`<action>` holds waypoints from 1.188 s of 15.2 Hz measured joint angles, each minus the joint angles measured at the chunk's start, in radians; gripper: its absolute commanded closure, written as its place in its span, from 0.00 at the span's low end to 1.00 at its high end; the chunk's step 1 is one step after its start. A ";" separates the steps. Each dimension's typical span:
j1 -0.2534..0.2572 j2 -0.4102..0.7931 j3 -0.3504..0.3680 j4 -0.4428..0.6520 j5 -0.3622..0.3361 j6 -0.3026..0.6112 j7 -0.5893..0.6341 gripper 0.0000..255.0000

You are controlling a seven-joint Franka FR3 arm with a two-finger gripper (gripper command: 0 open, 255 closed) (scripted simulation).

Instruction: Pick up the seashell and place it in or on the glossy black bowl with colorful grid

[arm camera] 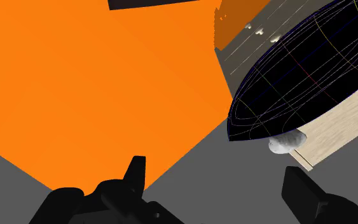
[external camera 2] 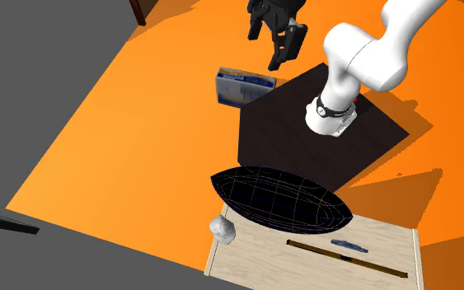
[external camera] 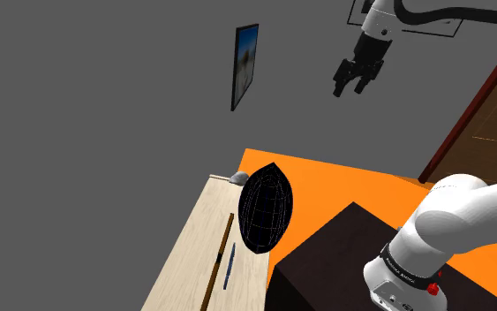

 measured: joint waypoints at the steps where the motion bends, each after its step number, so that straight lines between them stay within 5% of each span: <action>1: 0.000 0.000 0.000 0.000 0.000 0.000 0.000 0.00; 10: -0.037 0.097 0.152 -0.129 0.069 0.177 0.346 0.00; 18: -0.077 0.323 0.299 -0.148 0.104 0.377 0.699 0.00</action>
